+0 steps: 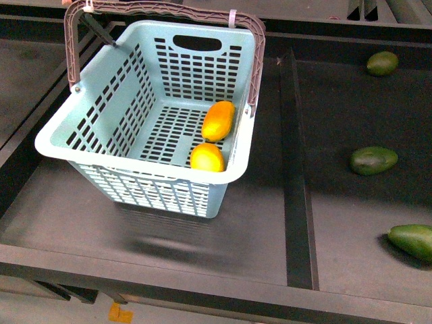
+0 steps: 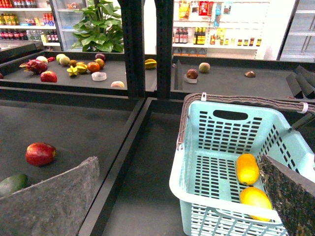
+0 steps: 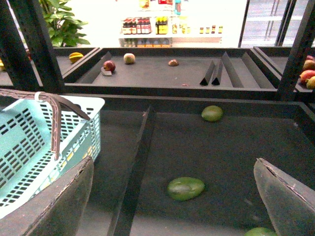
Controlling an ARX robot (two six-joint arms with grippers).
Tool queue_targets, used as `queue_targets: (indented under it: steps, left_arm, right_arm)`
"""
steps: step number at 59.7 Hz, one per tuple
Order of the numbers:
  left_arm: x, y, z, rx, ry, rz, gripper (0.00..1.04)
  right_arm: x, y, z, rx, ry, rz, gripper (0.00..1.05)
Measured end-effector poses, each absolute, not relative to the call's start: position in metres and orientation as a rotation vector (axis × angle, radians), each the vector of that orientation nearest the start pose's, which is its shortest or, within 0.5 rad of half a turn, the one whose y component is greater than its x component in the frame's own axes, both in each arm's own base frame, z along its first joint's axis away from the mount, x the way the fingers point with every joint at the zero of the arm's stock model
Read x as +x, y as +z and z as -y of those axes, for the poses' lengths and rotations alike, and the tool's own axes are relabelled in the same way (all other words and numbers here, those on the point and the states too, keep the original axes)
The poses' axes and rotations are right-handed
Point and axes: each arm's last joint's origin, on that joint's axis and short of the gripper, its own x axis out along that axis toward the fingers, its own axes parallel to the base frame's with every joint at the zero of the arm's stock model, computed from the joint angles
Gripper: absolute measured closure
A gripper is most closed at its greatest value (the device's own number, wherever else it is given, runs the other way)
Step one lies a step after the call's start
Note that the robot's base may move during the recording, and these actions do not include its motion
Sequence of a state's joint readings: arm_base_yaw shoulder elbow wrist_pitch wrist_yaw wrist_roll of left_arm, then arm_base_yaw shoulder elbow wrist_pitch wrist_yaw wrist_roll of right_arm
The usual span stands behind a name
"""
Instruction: Pick lemon and mango into basket
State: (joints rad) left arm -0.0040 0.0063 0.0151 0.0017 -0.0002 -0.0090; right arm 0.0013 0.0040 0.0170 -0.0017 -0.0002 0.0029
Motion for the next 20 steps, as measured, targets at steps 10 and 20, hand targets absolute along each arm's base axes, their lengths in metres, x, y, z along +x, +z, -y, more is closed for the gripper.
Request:
queue_targets:
  steps: [10,20]
  left_arm:
    - [0.0972,0.1683,0.0004,-0.009,-0.004,0.01,0.07]
    - [0.0972,0.1683,0.0004,-0.009,-0.004,0.01,0.07]
  right_arm:
    - [0.0969,0.1688,-0.0001,0.003,0.002,0.011,0.09]
    - [0.0969,0.1688,-0.0001,0.003,0.002,0.011,0.09]
